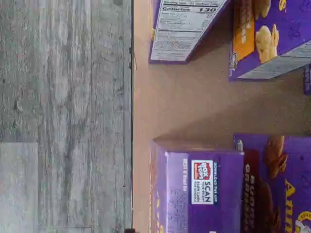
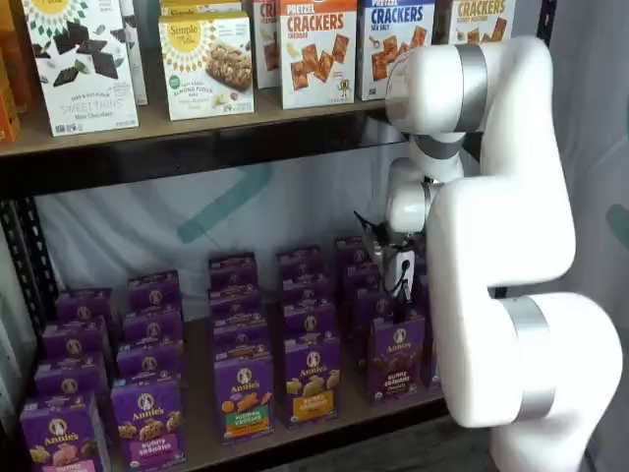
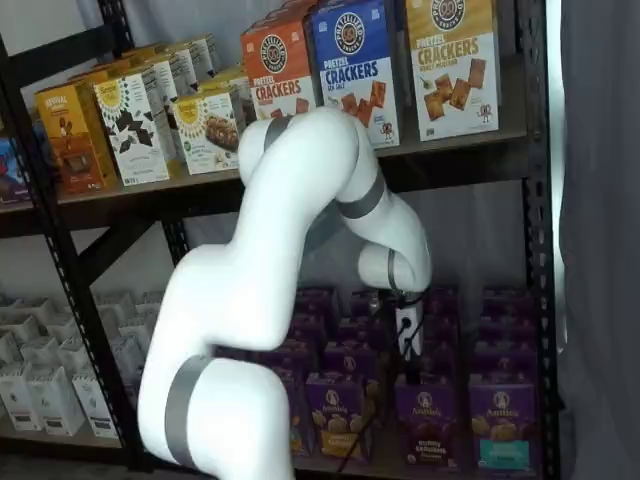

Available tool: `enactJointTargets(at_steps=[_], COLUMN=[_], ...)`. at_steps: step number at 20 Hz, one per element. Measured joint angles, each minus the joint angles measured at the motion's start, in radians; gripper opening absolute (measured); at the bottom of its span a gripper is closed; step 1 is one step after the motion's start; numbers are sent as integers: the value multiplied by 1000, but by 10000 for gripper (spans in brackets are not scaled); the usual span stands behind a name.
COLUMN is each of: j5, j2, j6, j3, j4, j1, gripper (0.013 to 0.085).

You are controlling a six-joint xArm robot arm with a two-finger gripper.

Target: Pick up the purple box with a brown patch in the center, on the bottom shelf, the fifth box from the left

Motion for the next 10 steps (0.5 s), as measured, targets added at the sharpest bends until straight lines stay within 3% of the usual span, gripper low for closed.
enactJointTargets(at_steps=[1, 2, 3, 10], j5=[-1, -6, -8, 6], j2=[0, -5, -8, 2], j6=[19, 96, 132, 172], j3=[1, 9, 13, 5], j4=[-21, -108, -148, -180], j1=[0, 1, 4, 16], gripper=[850, 850, 850, 850])
